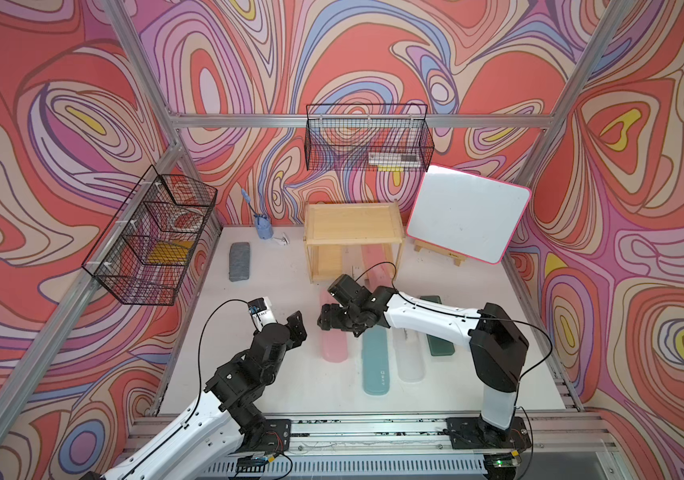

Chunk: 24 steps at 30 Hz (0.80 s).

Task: Remove the pencil cases from the shelf
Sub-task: Place the pencil case at the center of the board.

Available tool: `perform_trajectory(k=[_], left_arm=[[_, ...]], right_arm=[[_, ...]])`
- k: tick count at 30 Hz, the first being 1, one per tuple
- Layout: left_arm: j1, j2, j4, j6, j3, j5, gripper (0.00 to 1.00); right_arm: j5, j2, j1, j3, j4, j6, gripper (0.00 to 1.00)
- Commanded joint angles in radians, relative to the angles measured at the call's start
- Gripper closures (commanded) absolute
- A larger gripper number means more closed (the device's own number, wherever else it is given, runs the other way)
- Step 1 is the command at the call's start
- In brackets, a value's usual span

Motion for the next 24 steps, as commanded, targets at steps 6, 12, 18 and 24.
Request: perform_trajectory(k=[6,12,18,24], left_arm=[[0.002,0.103,0.006,-0.003,-0.006,-0.008,0.24],[0.002,0.136,0.03,-0.009,-0.012,0.018,0.24],[0.002,0.161,0.049,-0.018,-0.013,0.033,0.23],[0.014,0.226,0.115,-0.011,0.048,0.109,0.18]], right_arm=[[0.137,0.034,0.061,-0.028,-0.146,0.103,0.16],[0.15,0.1,0.061,-0.011,-0.151,0.116,0.14],[0.151,0.138,0.061,0.024,-0.161,0.102,0.03],[0.275,-0.003,0.061,0.087,-0.252,0.04,0.02]])
